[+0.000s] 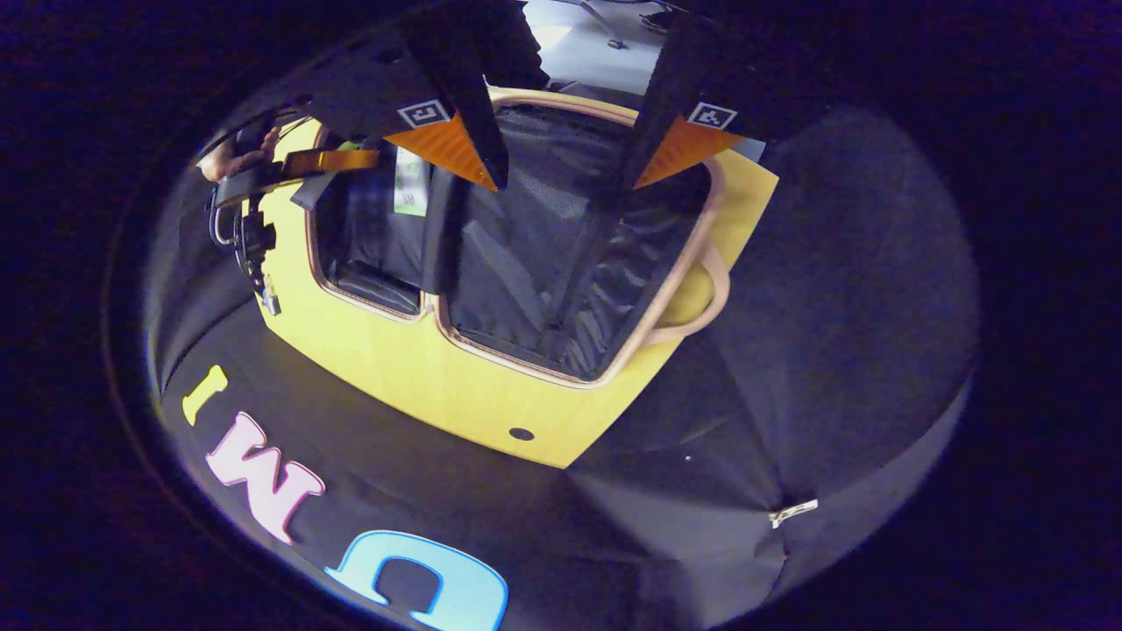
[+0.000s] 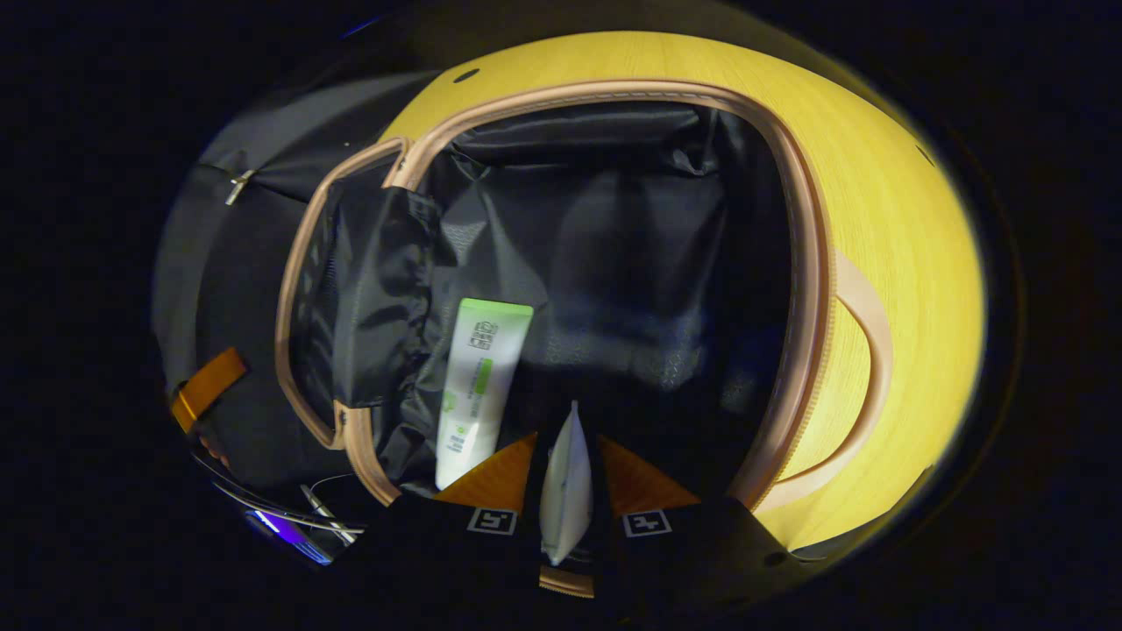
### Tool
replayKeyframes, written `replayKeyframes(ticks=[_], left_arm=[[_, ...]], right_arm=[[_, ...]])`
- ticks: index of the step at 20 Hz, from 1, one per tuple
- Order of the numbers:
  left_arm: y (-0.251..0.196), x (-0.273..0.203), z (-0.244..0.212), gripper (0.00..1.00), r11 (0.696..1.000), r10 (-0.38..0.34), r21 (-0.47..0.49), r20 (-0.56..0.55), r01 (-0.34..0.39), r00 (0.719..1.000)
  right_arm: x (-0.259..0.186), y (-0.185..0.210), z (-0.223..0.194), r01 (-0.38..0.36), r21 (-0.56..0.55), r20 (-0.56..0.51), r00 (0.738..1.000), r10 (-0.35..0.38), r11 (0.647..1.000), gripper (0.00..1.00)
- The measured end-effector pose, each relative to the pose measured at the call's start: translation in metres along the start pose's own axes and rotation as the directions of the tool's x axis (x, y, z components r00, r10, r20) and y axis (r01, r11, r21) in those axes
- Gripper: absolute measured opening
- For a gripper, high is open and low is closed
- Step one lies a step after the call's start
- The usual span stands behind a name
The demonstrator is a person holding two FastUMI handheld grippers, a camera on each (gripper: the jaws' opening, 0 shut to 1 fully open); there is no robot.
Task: First open the suitcase, pack the skin care products into it, and then close the suitcase.
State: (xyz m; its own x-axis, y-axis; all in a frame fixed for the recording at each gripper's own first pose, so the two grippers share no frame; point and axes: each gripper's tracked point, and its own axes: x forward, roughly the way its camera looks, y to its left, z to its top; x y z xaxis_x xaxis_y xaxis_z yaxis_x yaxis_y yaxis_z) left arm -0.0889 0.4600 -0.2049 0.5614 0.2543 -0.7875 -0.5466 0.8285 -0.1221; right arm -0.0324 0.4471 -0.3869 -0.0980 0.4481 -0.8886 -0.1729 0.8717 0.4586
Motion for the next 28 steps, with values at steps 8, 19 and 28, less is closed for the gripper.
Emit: replayKeyframes(ticks=[8, 19, 28], left_arm=[[0.096, 0.020, 0.051, 0.83, 0.980, 0.172, -0.116, 0.086, -0.162, 0.981], [0.137, 0.116, 0.062, 0.83, 0.941, 0.094, -0.309, -0.153, -0.138, 0.984], [0.134, 0.139, 0.052, 0.19, 0.933, 0.088, -0.328, -0.188, -0.147, 0.978]], right_arm=[[-0.077, 0.034, 0.025, -0.169, -0.076, 0.265, 0.947, 0.183, 0.983, 0.98], [-0.134, -0.064, 0.028, -0.144, 0.097, 0.425, 0.901, 0.090, 0.985, 0.98], [-0.151, -0.078, 0.031, -0.161, 0.152, 0.449, 0.890, 0.077, 0.975, 0.98]])
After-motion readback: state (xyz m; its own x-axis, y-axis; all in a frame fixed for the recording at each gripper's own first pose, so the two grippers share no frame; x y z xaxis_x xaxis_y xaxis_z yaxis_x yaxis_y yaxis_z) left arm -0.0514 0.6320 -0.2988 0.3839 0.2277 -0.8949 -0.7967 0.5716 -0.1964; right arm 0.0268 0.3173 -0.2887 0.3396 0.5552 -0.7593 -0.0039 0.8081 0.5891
